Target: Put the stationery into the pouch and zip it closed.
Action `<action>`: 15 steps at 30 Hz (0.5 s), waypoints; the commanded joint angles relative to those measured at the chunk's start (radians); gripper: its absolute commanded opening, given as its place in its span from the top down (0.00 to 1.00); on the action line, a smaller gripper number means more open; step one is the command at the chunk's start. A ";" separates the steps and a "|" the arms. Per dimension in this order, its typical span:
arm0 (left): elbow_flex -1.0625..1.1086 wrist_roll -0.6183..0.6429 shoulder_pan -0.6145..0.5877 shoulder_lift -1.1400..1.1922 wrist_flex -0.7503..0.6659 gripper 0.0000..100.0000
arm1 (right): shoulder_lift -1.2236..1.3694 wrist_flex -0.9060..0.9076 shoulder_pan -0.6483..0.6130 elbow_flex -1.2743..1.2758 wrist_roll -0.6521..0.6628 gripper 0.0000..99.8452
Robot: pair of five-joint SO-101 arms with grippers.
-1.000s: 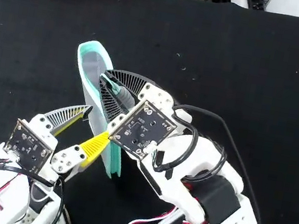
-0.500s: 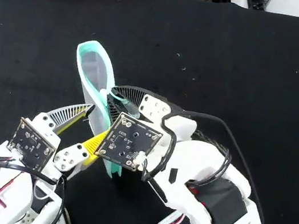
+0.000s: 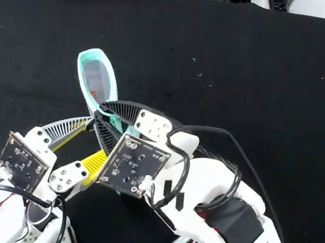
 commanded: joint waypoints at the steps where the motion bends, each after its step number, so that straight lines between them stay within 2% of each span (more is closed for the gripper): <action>1: -0.050 0.000 -0.001 0.006 0.002 0.78 | -0.012 -0.058 0.018 -0.042 -0.064 0.99; 10: -0.042 0.002 0.027 0.006 0.002 0.77 | -0.012 -0.331 0.175 0.093 -0.203 0.99; 13: -0.019 0.044 0.097 0.006 0.002 0.70 | -0.012 -0.341 0.178 0.101 -0.204 0.99; 15: 0.007 0.049 0.108 0.011 -0.005 0.69 | -0.016 -0.339 0.178 0.099 -0.204 0.99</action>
